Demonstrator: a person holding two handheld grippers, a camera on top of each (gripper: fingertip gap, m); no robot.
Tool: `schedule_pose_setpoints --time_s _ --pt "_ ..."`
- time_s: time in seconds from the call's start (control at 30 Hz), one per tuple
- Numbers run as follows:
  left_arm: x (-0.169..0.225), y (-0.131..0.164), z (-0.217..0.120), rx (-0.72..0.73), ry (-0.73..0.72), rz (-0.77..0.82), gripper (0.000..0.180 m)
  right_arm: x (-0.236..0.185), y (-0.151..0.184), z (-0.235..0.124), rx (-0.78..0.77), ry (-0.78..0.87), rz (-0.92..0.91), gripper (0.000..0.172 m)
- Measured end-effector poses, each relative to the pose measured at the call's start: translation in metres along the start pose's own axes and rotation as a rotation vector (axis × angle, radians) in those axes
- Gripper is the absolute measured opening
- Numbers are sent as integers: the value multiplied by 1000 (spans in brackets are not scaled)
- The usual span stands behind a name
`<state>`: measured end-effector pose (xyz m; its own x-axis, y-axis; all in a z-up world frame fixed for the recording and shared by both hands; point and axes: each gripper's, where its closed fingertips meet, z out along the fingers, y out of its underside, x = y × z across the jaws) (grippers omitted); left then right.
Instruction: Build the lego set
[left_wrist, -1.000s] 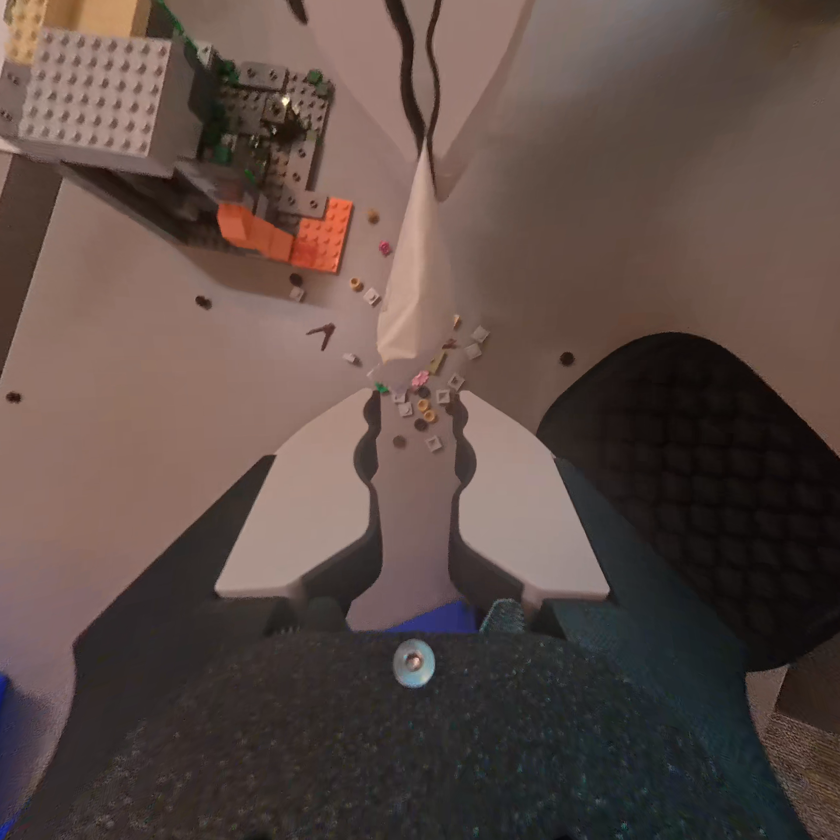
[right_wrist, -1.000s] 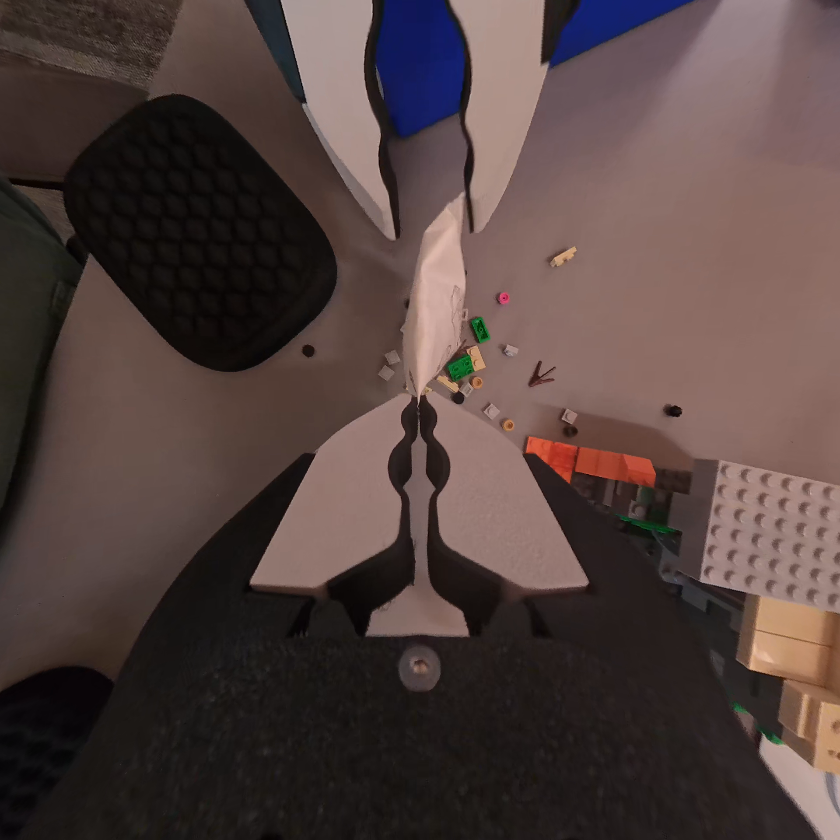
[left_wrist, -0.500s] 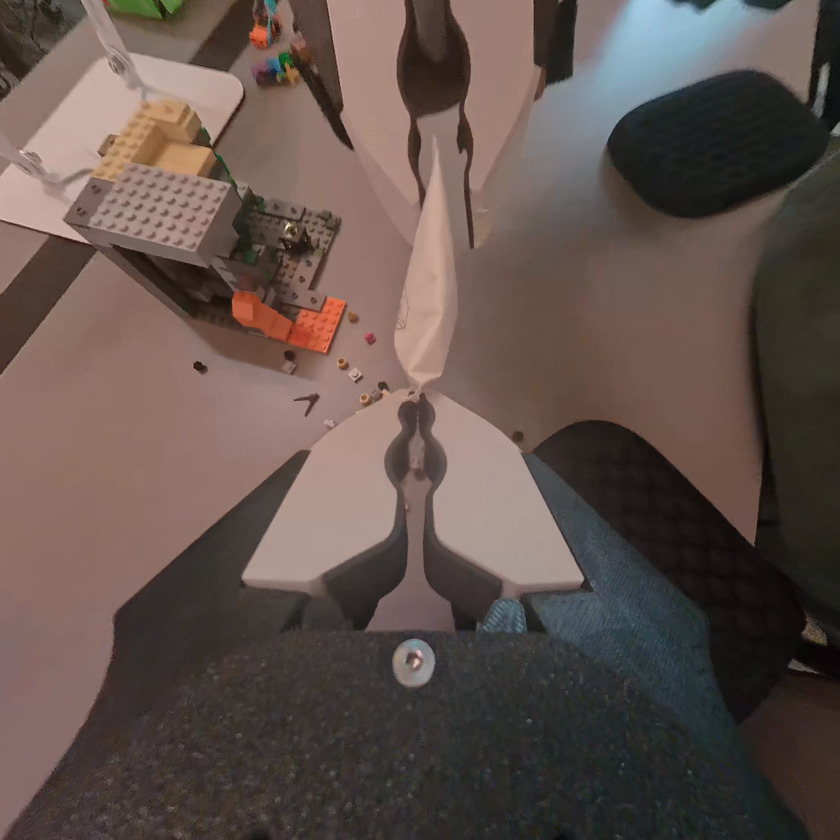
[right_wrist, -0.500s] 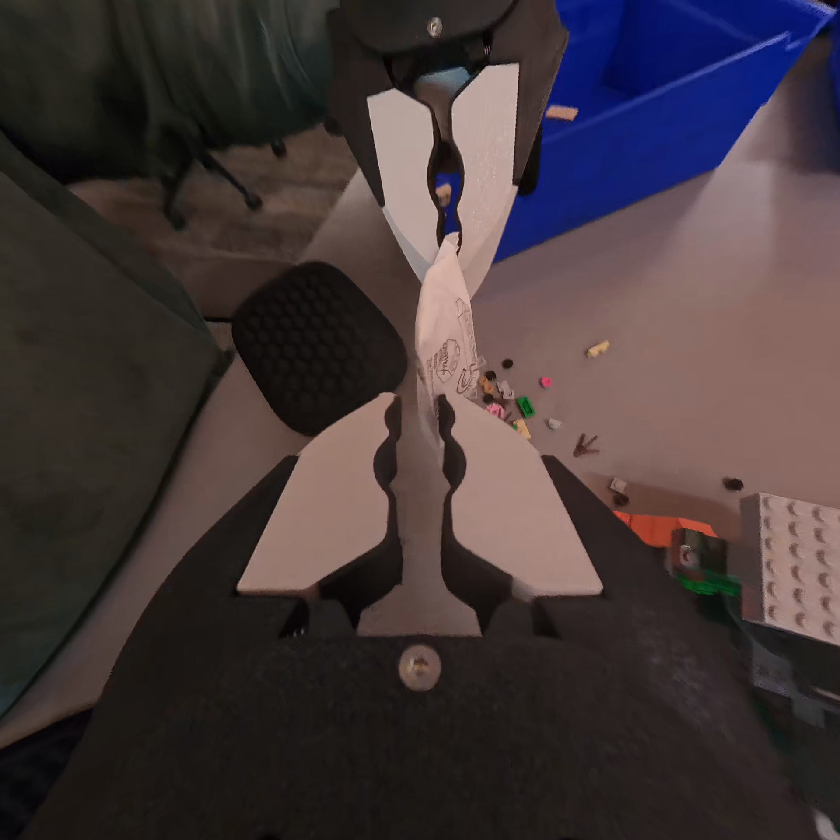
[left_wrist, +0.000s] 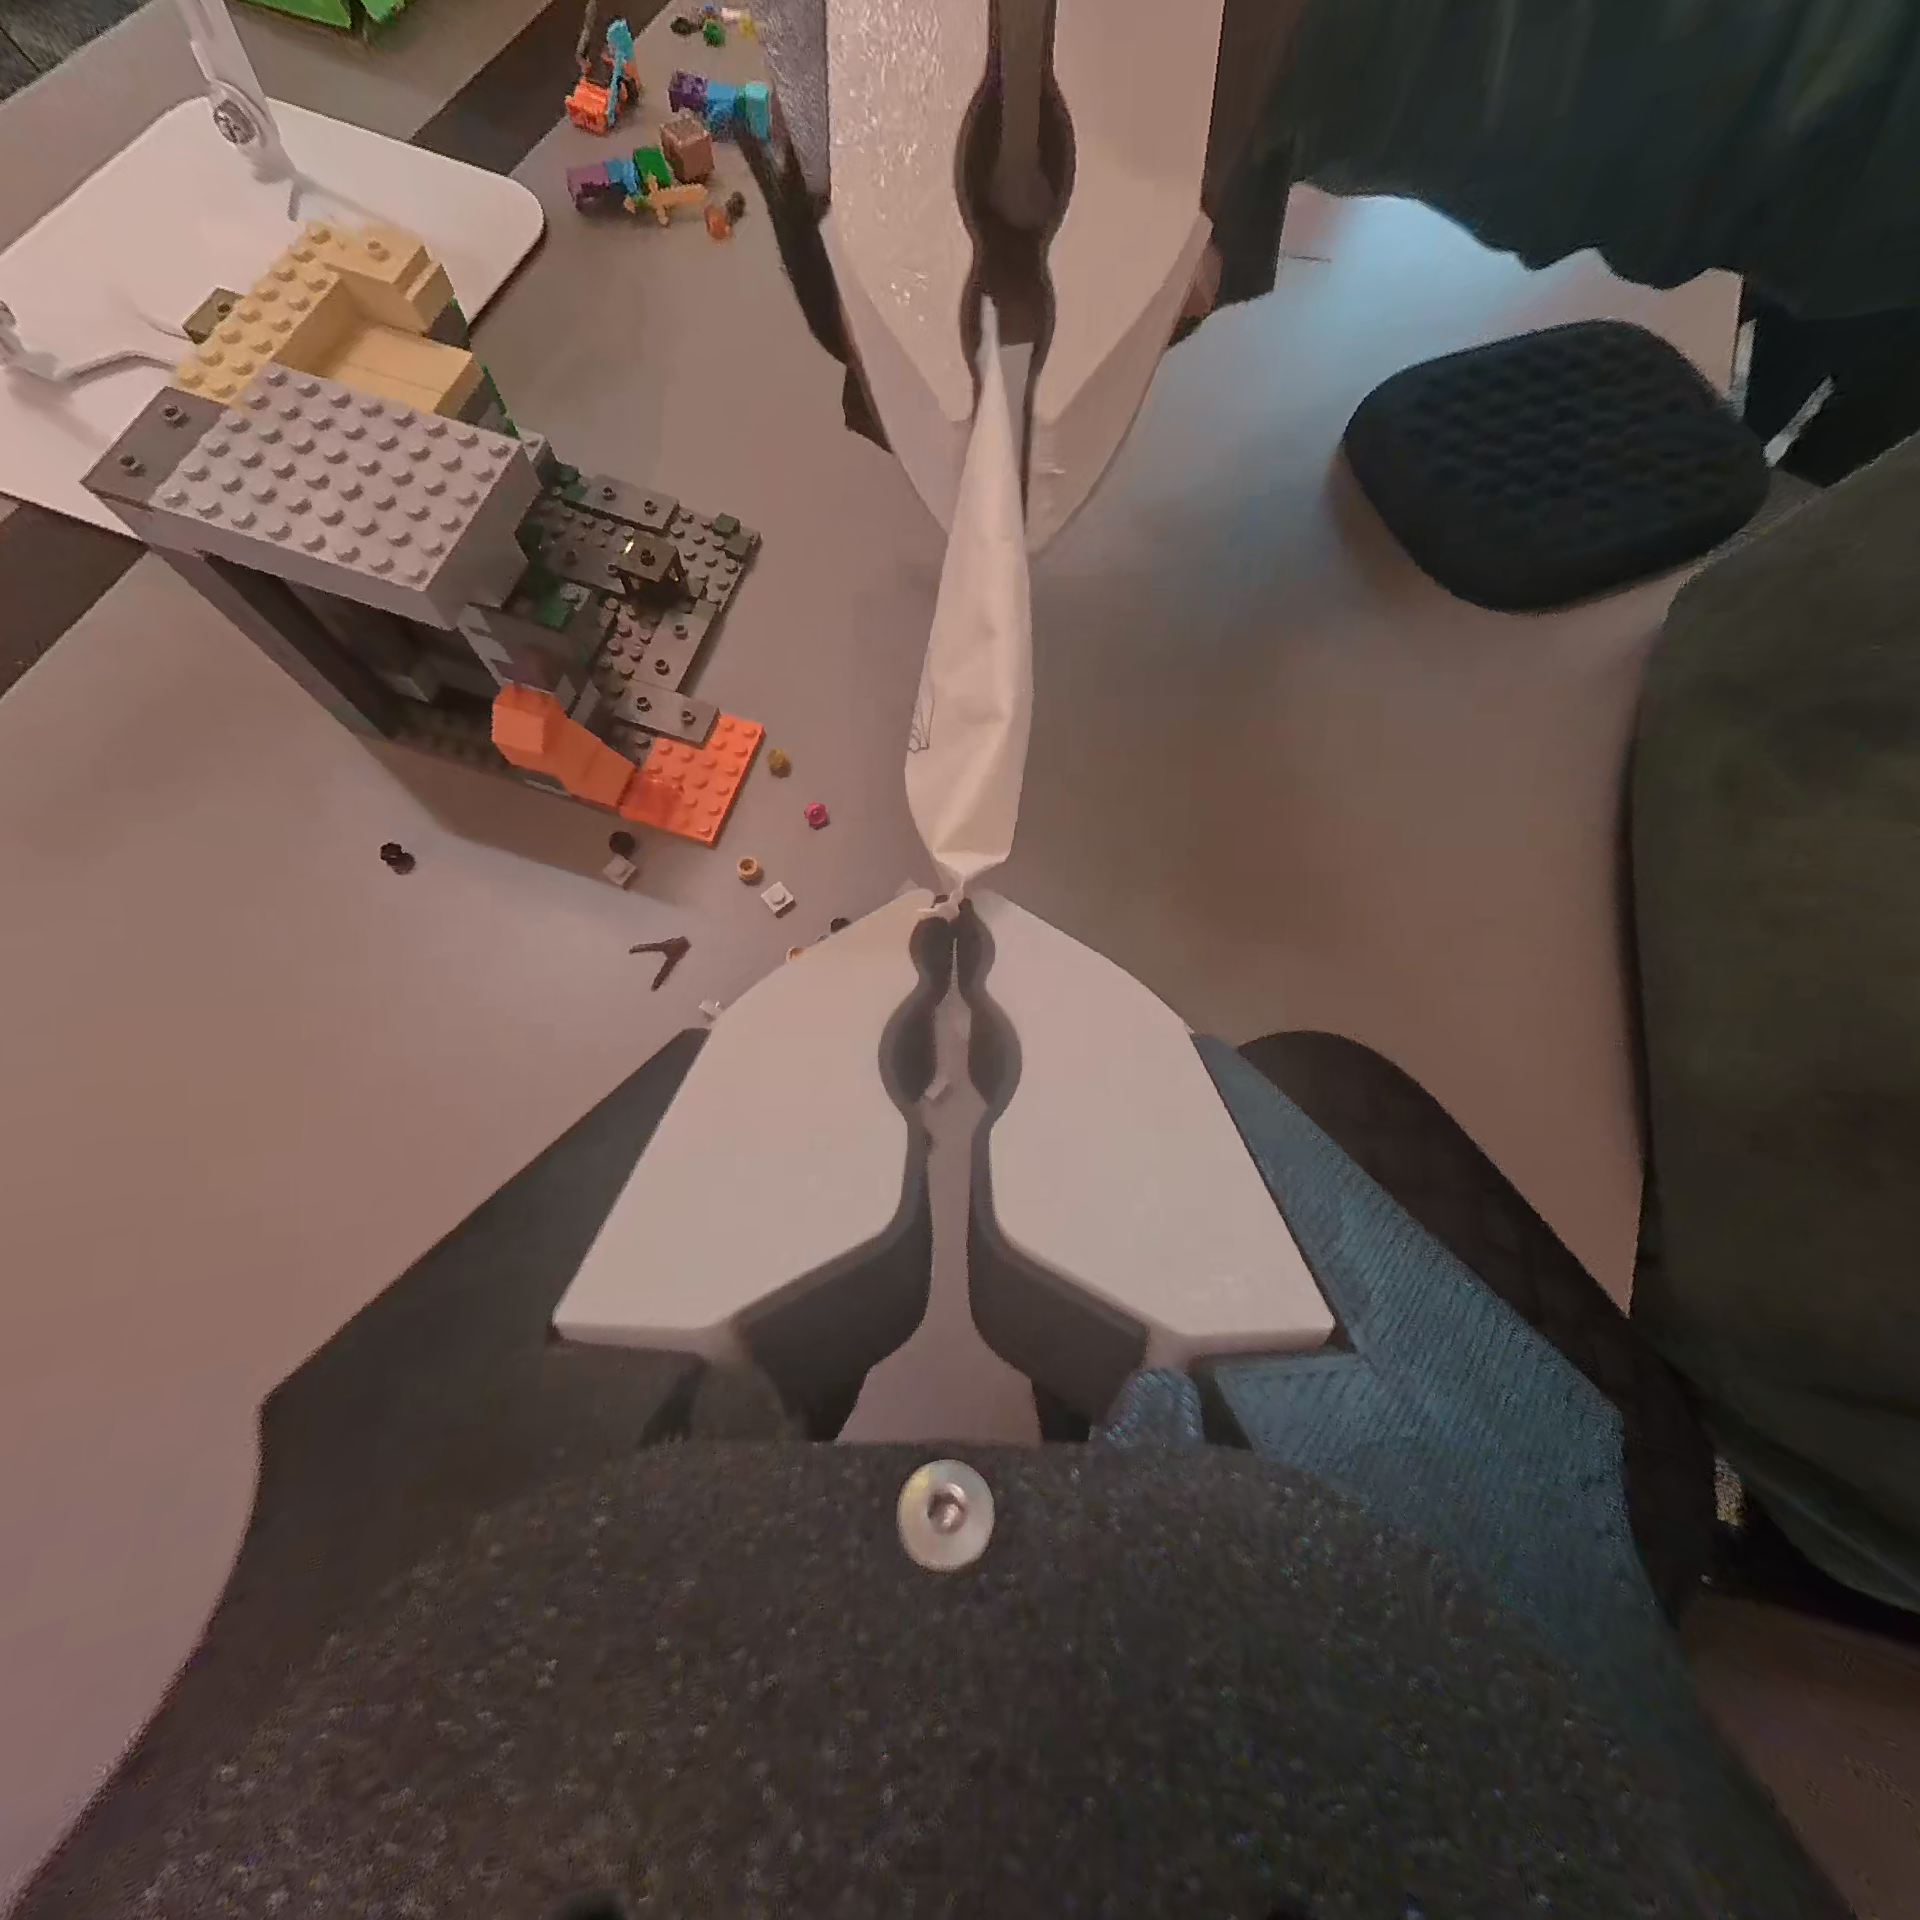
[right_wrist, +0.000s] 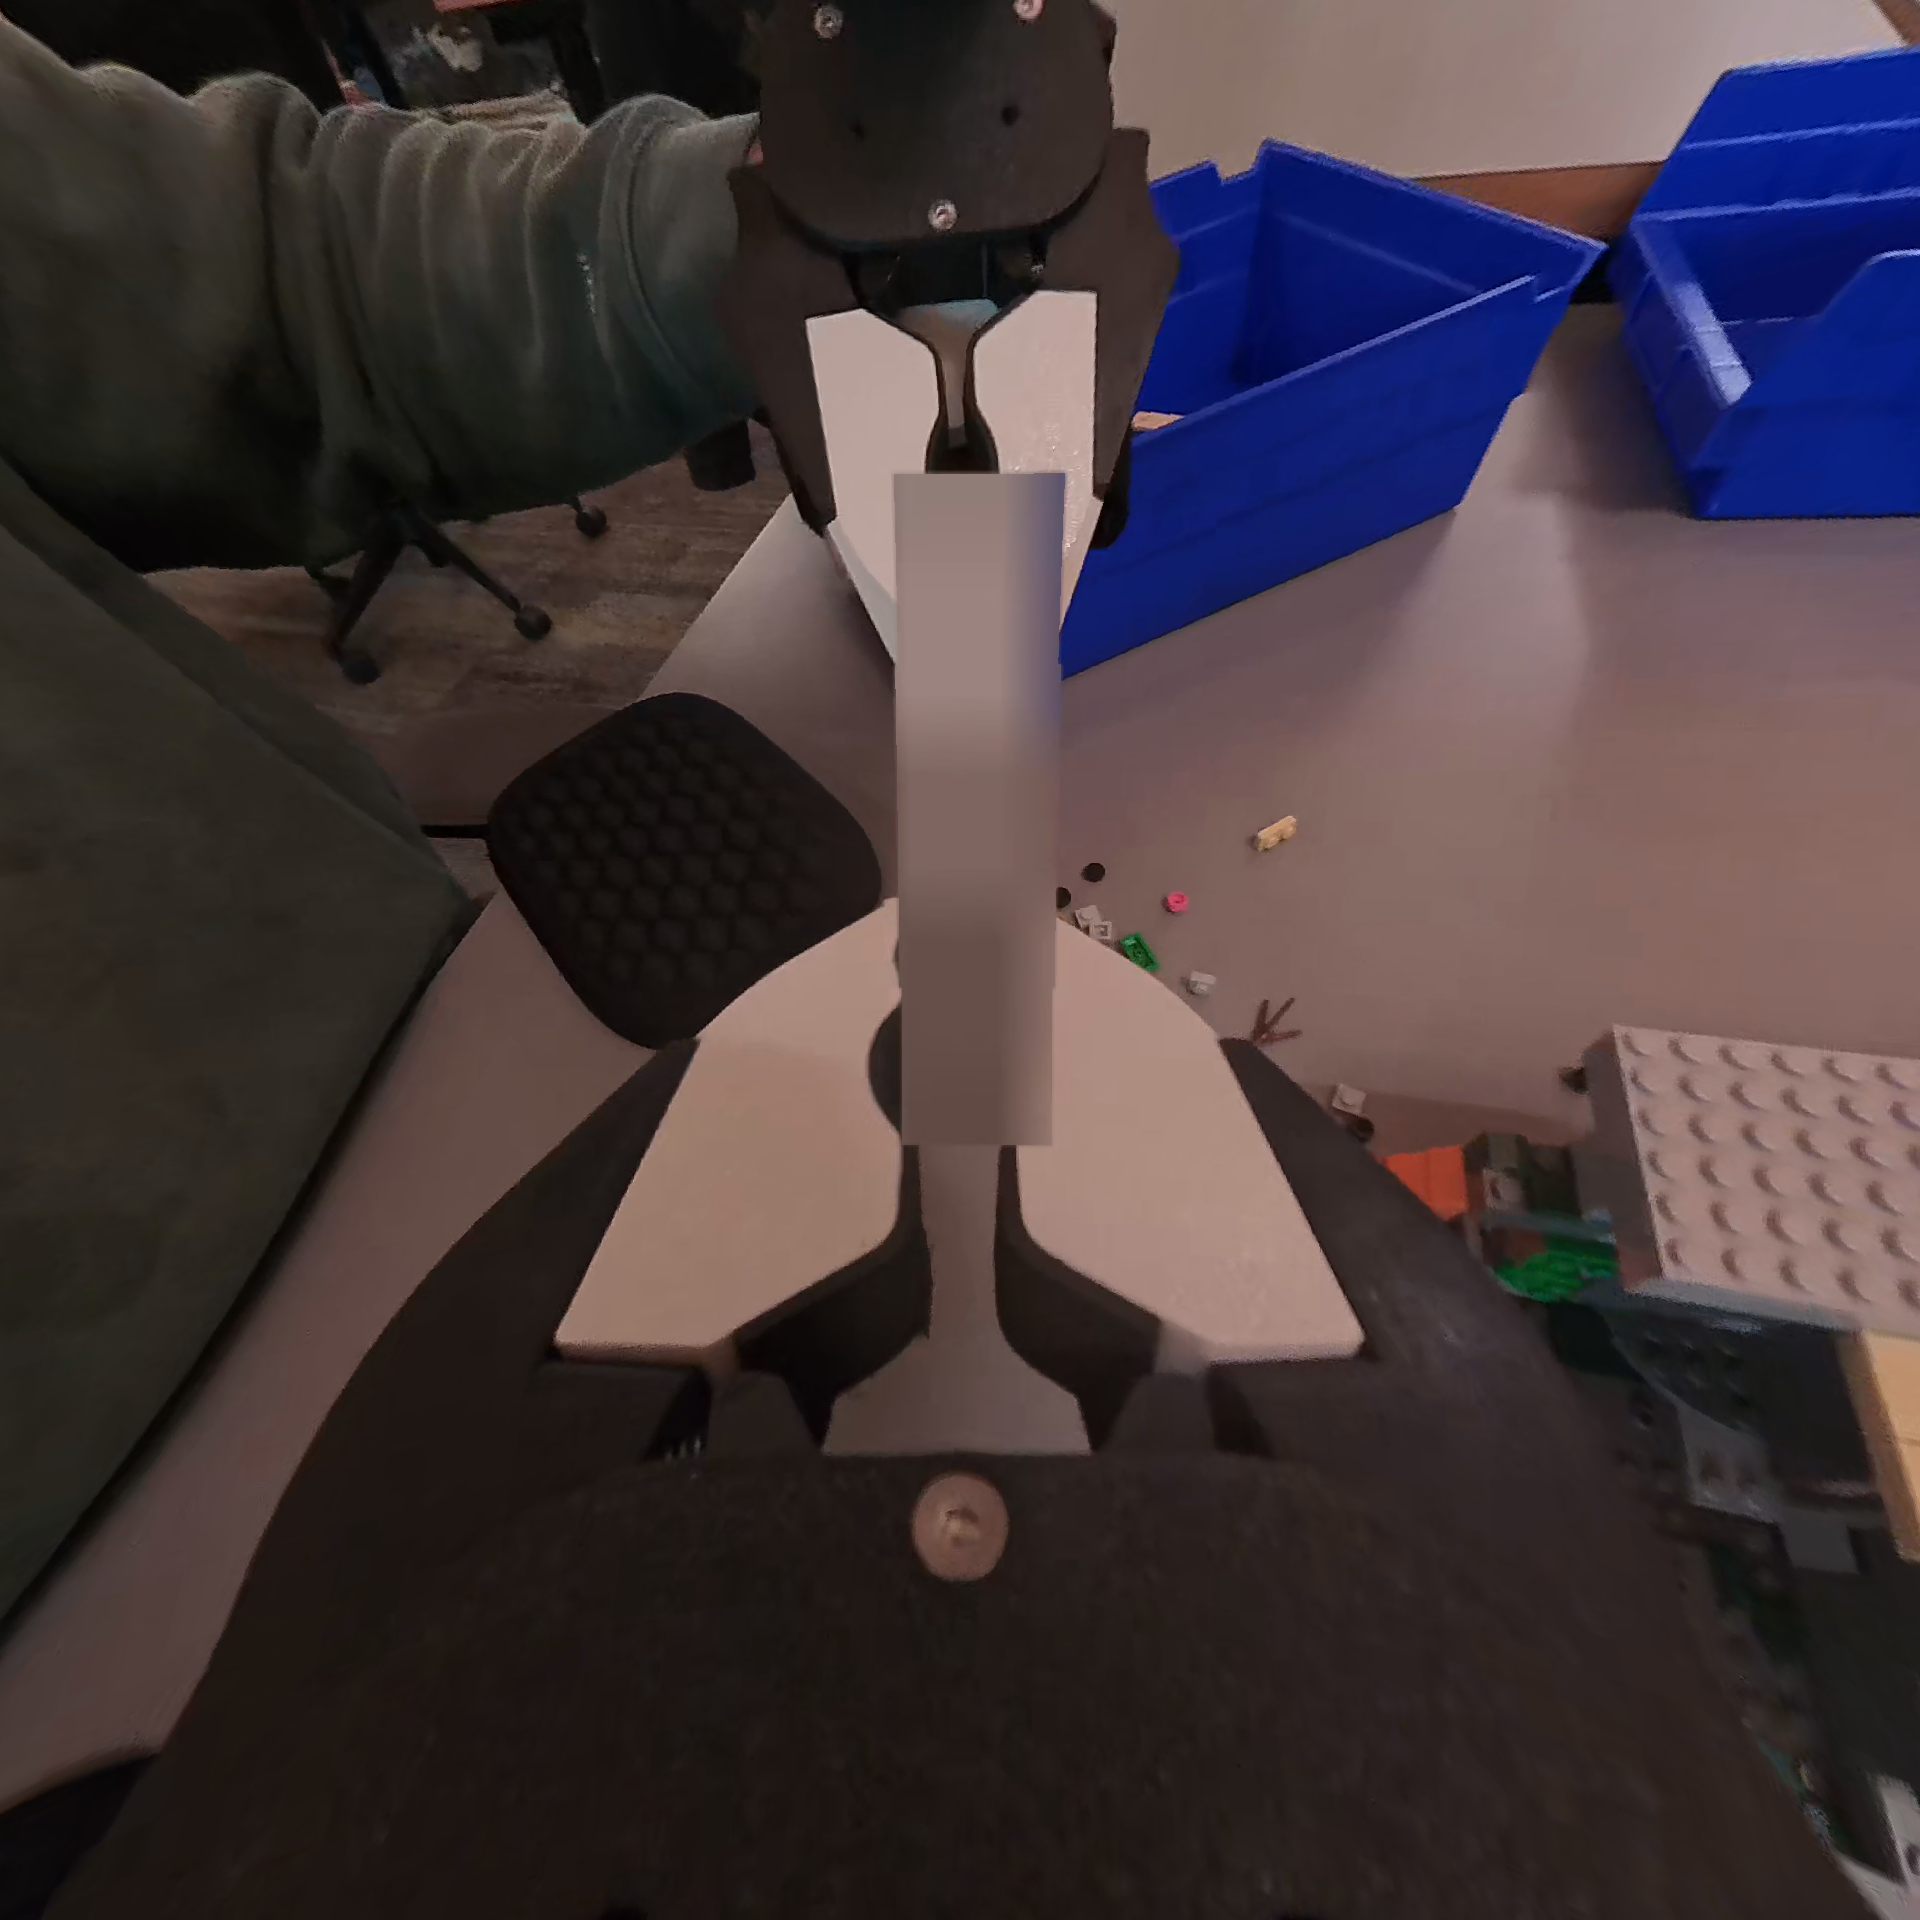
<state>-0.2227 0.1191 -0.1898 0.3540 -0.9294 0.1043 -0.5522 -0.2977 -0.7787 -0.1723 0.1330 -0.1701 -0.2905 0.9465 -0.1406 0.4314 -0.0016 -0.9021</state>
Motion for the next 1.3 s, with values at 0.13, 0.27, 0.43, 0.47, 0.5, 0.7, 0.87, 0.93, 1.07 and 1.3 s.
schedule_pose_setpoints --time_s 0.13,0.27,0.43,0.47,0.5,0.7,0.87,0.93,1.07,1.3 --pt "1 -7 4 27 -1 -47 1 1 1 -2 -17 50 6 0" --pt "3 -15 5 60 -19 -81 1 1 -7 1 -21 87 52 0" --pt "-10 -14 -9 69 -132 -149 1 -2 -14 -6 -64 108 61 0" --pt "-9 -15 -11 85 -133 -164 1 -2 -18 -9 -64 115 68 0" --pt "-10 -14 -10 80 -156 -176 1 -3 -20 -10 -73 116 73 0" --pt "-11 -16 -3 68 -246 -156 1 -6 -15 7 -188 176 9 0" --pt "-9 -10 -6 54 -267 -153 1 -4 -15 -3 -176 207 19 0" --pt "-11 -6 -1 18 -296 -128 1 -6 -8 5 -193 207 7 0" --pt "-10 -11 -5 84 -249 -154 1 -9 -8 -5 -124 226 22 0" --pt "9 -23 17 45 -263 -18 9 -28 18 -31 -70 278 54 0"
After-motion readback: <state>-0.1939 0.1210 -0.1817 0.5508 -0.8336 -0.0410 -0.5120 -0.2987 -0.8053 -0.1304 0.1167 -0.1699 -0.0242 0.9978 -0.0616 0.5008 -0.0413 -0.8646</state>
